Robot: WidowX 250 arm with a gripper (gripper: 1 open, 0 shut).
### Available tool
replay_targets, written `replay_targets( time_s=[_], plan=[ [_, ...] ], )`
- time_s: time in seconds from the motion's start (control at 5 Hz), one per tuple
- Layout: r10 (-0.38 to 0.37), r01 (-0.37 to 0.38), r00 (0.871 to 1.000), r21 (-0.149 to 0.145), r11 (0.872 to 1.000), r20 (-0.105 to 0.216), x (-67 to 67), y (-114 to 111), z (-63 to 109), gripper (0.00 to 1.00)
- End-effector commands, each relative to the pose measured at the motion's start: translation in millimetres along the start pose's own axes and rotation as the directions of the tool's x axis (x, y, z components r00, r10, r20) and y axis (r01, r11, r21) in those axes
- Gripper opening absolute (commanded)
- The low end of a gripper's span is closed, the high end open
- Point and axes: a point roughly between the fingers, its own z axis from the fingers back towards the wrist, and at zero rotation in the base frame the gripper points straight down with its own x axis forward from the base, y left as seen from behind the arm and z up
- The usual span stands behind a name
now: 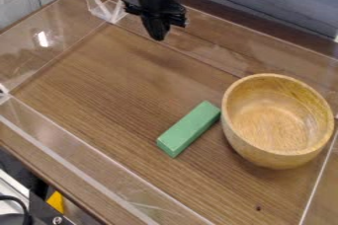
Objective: Remove the green block from inside the brown bowl and put it on the table
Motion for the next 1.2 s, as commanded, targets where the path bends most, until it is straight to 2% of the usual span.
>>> replay_targets(
  time_s=[0.0,0.2,0.4,0.6,1.0],
  plan=[
    [-0.01,0.009,0.999,0.013,1.0,0.037,10.1,-1.1,9.4,0.0],
    [-0.006,0.006,1.0,0.018,1.0,0.031,11.1,0.4,6.5,0.0],
    [-0.092,0.093,0.995,-0.01,0.996,0.023,6.5,8.0,0.1,0.0],
    [-0.173,0.173,0.985,-0.039,0.984,0.019,1.5,15.9,-3.1,0.0],
    [-0.13,0.13,0.991,-0.019,0.991,-0.013,-12.0,44.4,-10.5,0.0]
  ],
)
